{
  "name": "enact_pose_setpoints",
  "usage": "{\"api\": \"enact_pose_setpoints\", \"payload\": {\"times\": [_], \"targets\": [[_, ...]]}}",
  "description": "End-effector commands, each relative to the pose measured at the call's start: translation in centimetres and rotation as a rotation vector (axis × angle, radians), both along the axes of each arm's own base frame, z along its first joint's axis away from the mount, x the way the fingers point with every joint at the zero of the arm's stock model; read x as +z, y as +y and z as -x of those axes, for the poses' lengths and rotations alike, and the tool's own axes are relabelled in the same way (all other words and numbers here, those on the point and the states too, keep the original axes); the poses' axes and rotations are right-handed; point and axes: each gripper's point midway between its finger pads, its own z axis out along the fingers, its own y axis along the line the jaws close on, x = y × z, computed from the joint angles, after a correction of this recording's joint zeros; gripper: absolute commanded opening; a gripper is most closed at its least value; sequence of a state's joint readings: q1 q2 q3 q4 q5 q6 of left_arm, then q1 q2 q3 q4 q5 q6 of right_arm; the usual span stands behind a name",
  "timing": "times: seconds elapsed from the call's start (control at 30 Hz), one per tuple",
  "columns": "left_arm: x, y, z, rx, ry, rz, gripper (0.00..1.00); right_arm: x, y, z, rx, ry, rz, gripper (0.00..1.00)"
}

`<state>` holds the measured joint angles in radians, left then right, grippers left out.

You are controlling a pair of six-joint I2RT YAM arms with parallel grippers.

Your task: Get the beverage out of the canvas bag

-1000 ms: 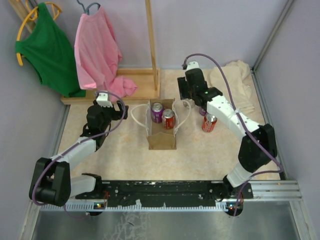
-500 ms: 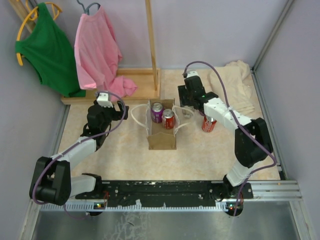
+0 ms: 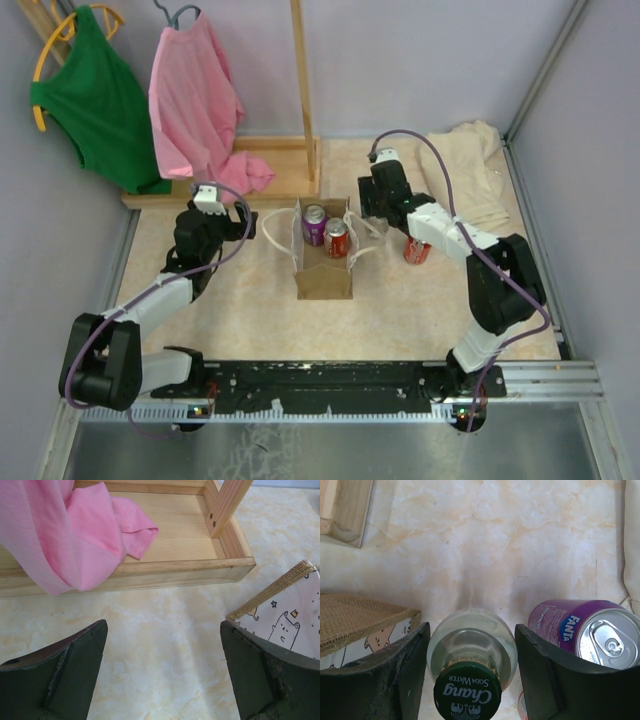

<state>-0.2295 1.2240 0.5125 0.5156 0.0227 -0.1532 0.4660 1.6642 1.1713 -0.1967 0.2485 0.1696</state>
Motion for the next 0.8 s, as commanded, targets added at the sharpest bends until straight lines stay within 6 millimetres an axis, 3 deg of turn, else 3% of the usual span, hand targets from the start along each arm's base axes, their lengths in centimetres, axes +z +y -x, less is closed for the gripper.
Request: {"api": "enact_pose_setpoints", "payload": {"times": [0.0, 0.17, 0.27, 0.3, 0.4, 0.43, 0.63, 0.77], "targets": [[1.6, -0.6, -0.4, -0.020, -0.039, 0.012, 1.00, 4.8, 0.5, -3.1, -0.045, -0.199, -0.084, 0.00], [1.6, -0.7, -0.4, -0.022, -0.039, 0.012, 1.00, 5.0, 0.1, -3.5, -0.061, -0.219, -0.067, 0.00], [1.5, -0.7, -0.4, -0.022, -0.038, 0.012, 1.00, 3.2, 0.1, -3.8, -0.066, -0.189, -0.040, 0.05], [1.5, -0.7, -0.4, -0.022, -0.037, 0.012, 1.00, 3.0, 0.1, -3.9, -0.069, -0.185, -0.036, 0.09], [1.3, -0.7, -0.4, -0.022, -0.032, 0.011, 1.00, 2.7, 0.1, -3.9, -0.071, -0.175, -0.034, 0.45], [1.4, -0.7, -0.3, -0.022, -0.033, 0.012, 1.00, 2.6, 0.1, -3.9, -0.072, -0.174, -0.034, 0.52], [1.4, -0.8, -0.4, -0.023, -0.033, 0.013, 1.00, 3.1, -0.1, -3.7, -0.075, -0.182, -0.034, 0.71], [1.3, -0.8, -0.4, -0.025, -0.031, 0.014, 1.00, 4.0, -0.2, -3.8, -0.085, -0.202, -0.038, 0.93]]}}
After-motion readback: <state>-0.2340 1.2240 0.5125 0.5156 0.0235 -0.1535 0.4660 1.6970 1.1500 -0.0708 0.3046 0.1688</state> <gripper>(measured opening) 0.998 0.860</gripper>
